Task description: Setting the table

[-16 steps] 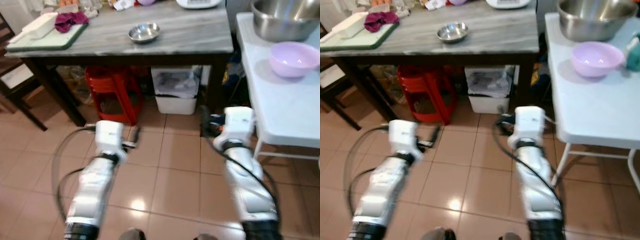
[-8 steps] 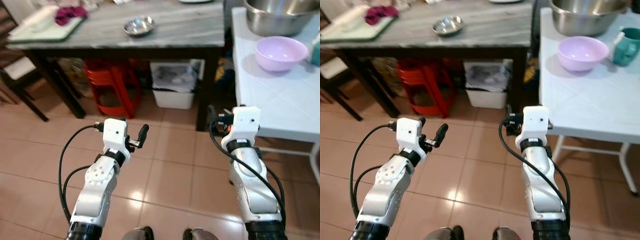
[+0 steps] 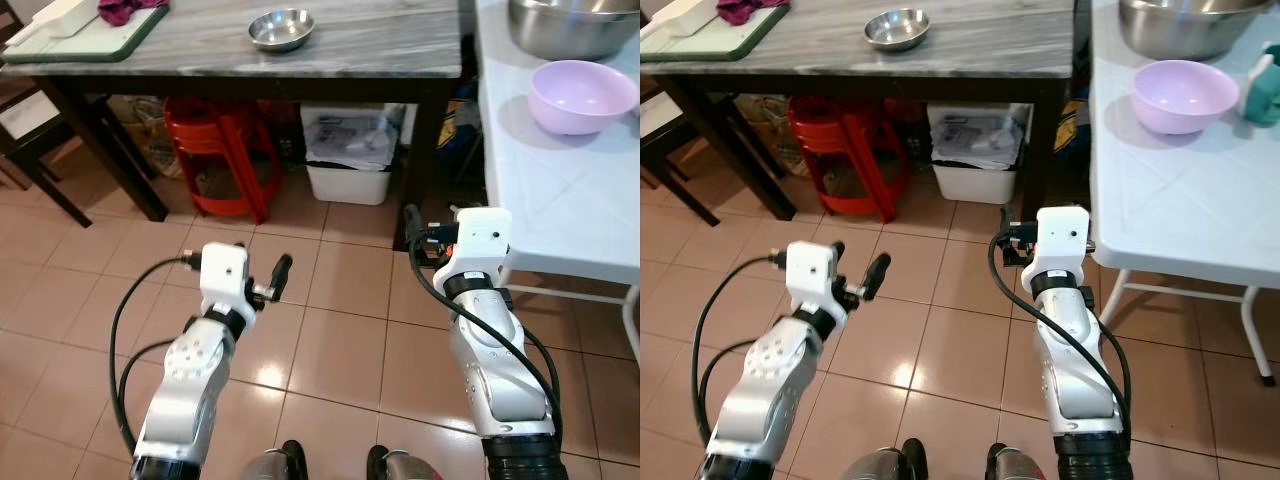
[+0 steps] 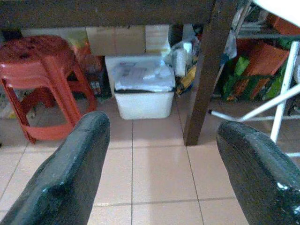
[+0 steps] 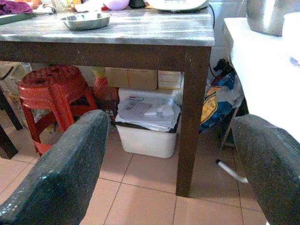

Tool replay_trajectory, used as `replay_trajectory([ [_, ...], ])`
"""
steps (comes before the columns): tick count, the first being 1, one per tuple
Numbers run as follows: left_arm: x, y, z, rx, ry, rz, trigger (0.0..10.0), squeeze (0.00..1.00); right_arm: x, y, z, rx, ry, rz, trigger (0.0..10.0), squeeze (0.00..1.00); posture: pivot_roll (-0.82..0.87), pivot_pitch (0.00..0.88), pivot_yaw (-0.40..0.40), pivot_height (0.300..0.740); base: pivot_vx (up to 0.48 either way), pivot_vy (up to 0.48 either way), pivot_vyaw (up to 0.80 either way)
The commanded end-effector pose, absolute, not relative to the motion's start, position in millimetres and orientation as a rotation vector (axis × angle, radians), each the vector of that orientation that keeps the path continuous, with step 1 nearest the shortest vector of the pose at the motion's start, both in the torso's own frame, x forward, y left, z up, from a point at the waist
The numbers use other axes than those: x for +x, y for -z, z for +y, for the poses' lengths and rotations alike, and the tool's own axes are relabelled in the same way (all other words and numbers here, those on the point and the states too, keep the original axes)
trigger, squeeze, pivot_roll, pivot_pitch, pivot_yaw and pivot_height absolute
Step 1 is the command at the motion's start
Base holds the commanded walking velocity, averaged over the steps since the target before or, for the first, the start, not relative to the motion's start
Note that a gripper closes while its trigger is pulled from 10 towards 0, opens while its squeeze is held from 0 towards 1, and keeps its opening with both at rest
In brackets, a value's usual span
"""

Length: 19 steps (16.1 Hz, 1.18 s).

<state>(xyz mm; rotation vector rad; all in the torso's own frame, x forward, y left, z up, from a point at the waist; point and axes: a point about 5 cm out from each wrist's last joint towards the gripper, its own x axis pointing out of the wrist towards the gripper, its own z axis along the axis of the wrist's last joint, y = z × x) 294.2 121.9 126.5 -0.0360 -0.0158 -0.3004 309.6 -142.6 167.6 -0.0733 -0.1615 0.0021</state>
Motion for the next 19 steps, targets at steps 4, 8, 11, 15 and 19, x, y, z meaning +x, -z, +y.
replay_trajectory([
  [4,304,-127,113,-0.036,0.354,-0.006,10.0,0.0,315,-180,-152,-0.087,0.035,-0.194,10.0,0.0,-0.15,0.208,0.111,0.74,0.0,0.0,0.0],
  [8,308,-129,117,-0.044,0.33,-0.016,10.0,0.0,318,-183,-151,-0.095,0.027,-0.205,10.0,0.0,-0.14,0.201,0.101,0.74,0.0,0.0,0.0],
  [11,308,-128,118,-0.042,0.326,-0.02,10.0,0.0,323,-186,-150,-0.092,0.027,-0.215,10.0,0.0,-0.13,0.189,0.101,0.74,0.0,0.0,0.0],
  [15,310,-134,115,-0.046,0.332,-0.041,10.0,0.0,324,-188,-151,-0.084,0.043,-0.23,10.0,0.0,-0.13,0.176,0.111,0.74,0.0,0.0,0.0],
  [19,314,-147,118,-0.067,0.285,-0.115,10.0,0.0,322,-194,-153,-0.079,0.058,-0.255,10.0,0.0,-0.14,0.174,0.109,0.74,0.0,0.0,0.0],
])
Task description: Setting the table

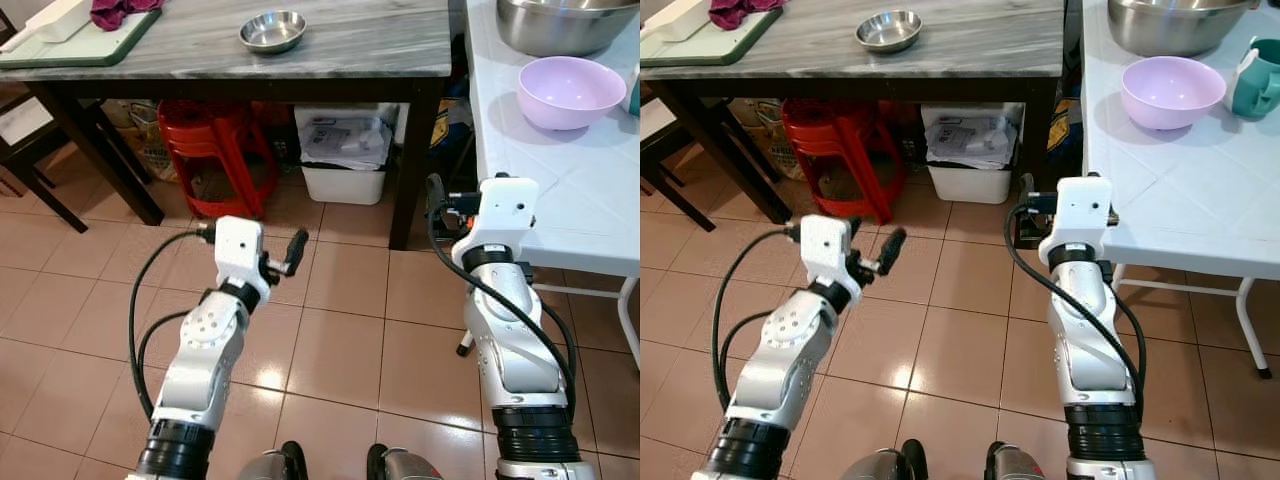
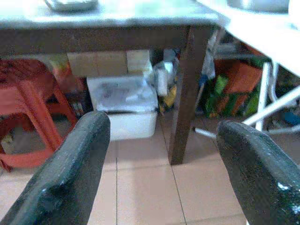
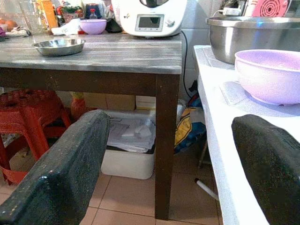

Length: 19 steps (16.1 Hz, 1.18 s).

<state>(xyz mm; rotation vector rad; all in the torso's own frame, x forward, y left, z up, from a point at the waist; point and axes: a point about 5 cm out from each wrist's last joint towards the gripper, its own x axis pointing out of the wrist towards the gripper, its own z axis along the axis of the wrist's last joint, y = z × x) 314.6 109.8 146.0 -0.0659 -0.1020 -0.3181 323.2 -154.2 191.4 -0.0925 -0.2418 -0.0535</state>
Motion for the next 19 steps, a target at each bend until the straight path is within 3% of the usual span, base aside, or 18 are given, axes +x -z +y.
replay_trajectory([
  [1,316,-151,120,-0.063,0.26,-0.134,10.0,0.0,322,-197,-153,-0.078,0.057,-0.264,10.0,0.0,-0.14,0.174,0.109,0.74,0.0,0.0,0.0],
  [5,325,-154,141,-0.041,0.133,-0.151,10.0,0.0,308,-185,-142,-0.033,0.017,-0.224,10.0,0.0,-0.14,0.18,0.084,0.74,0.0,0.0,0.0],
  [10,315,-137,153,-0.005,0.118,-0.112,10.0,0.0,291,-170,-132,-0.017,-0.008,-0.176,10.0,0.0,-0.13,0.201,0.088,0.74,0.0,0.0,0.0],
  [15,311,-123,151,0.001,0.09,-0.083,10.0,0.0,300,-167,-133,-0.018,-0.023,-0.15,10.0,0.0,-0.12,0.143,0.052,0.74,0.0,0.0,0.0],
  [19,297,-95,168,0.044,0.009,-0.027,10.0,0.0,296,-144,-144,-0.037,0.012,-0.101,10.0,0.0,-0.11,0.072,0.054,0.74,0.0,0.0,0.0],
])
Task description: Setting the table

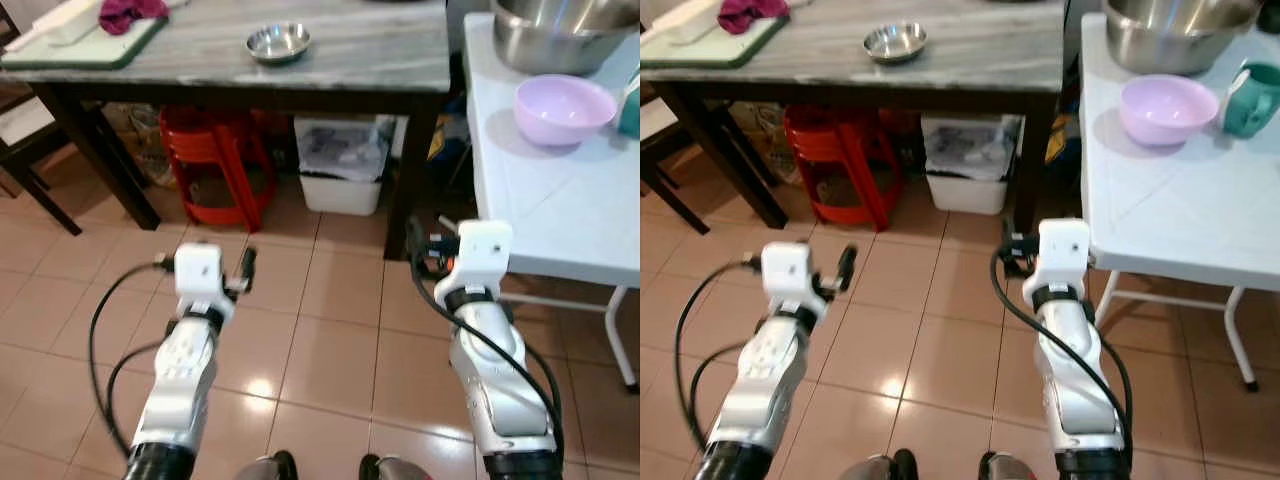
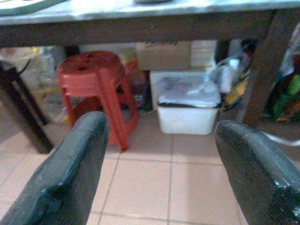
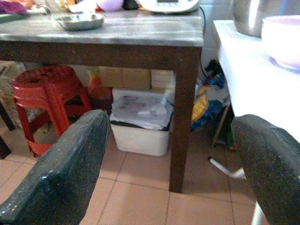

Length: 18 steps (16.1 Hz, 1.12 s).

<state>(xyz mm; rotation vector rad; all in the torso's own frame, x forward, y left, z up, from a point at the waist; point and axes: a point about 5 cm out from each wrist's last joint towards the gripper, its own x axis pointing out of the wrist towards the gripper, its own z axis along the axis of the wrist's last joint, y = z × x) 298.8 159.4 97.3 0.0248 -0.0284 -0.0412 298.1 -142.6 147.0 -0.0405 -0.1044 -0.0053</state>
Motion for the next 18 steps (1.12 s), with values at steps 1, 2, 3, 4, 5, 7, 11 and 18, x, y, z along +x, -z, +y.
replay_trajectory([
  [1,293,-90,173,0.057,-0.006,-0.014,10.0,0.0,294,-138,-146,-0.041,0.019,-0.085,10.0,0.0,-0.11,0.056,0.051,0.74,0.0,0.0,0.0],
  [2,291,-87,178,0.063,-0.024,-0.008,10.0,0.0,292,-135,-147,-0.042,0.019,-0.078,10.0,0.0,-0.11,0.055,0.051,0.74,0.0,0.0,0.0],
  [3,289,-84,182,0.062,-0.047,-0.005,10.0,0.0,291,-133,-149,-0.047,0.017,-0.074,10.0,0.0,-0.11,0.051,0.047,0.74,0.0,0.0,0.0],
  [4,288,-81,189,0.058,-0.081,0.001,10.0,0.0,291,-132,-151,-0.055,0.015,-0.074,10.0,0.0,-0.12,0.048,0.043,0.74,0.0,0.0,0.0],
  [5,287,-79,191,0.062,-0.087,0.003,10.0,0.0,292,-133,-154,-0.058,0.019,-0.078,10.0,0.0,-0.12,0.046,0.047,0.74,0.0,0.0,0.0],
  [7,290,-80,186,0.055,-0.072,-0.002,10.0,0.0,293,-134,-156,-0.065,0.025,-0.085,10.0,0.0,-0.13,0.048,0.053,0.74,0.0,0.0,0.0],
  [11,303,-92,175,0.025,-0.022,-0.045,10.0,0.0,296,-140,-155,-0.068,0.029,-0.109,10.0,0.0,-0.15,0.054,0.069,0.74,0.0,0.0,0.0],
  [18,308,-95,167,0.013,0.009,-0.051,10.0,0.0,296,-140,-154,-0.059,0.041,-0.118,10.0,0.0,-0.15,0.063,0.083,0.74,0.0,0.0,0.0],
])
